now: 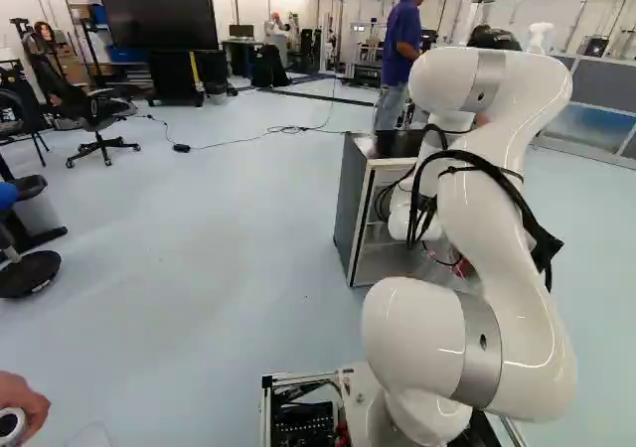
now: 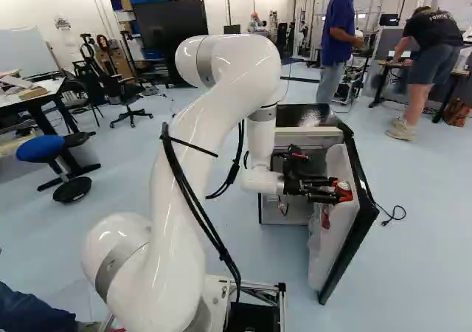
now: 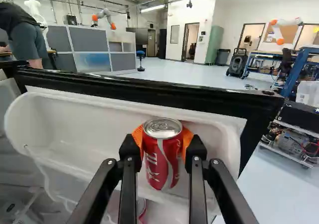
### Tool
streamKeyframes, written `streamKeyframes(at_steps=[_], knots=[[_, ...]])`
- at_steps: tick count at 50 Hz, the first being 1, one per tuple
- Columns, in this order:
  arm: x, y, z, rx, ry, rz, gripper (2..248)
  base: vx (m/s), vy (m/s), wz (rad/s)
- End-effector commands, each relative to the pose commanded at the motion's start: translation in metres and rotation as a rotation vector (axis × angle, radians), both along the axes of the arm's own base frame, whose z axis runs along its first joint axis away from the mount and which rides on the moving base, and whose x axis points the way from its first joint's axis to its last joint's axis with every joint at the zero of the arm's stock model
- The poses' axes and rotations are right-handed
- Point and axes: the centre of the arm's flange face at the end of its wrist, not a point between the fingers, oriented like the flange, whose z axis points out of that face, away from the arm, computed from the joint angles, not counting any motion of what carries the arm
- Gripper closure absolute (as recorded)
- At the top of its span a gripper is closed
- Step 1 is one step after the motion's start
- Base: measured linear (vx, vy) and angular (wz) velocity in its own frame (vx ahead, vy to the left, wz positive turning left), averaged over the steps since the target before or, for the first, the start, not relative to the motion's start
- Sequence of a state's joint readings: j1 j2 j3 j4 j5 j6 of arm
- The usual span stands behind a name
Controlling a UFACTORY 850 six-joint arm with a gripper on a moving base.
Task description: Grab a drink from the fridge
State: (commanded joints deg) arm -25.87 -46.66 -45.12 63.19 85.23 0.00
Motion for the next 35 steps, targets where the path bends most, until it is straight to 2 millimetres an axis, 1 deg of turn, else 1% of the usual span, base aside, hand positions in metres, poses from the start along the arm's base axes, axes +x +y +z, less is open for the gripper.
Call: streamKeyframes(at_steps=[28,35], knots=[[0.018,-0.024,-0.004,-0.019,-0.038,-0.028,154,0.000,0.000,0.000],[0.021,-0.026,-0.004,-0.022,-0.043,-0.029,154,0.000,0.000,0.000]])
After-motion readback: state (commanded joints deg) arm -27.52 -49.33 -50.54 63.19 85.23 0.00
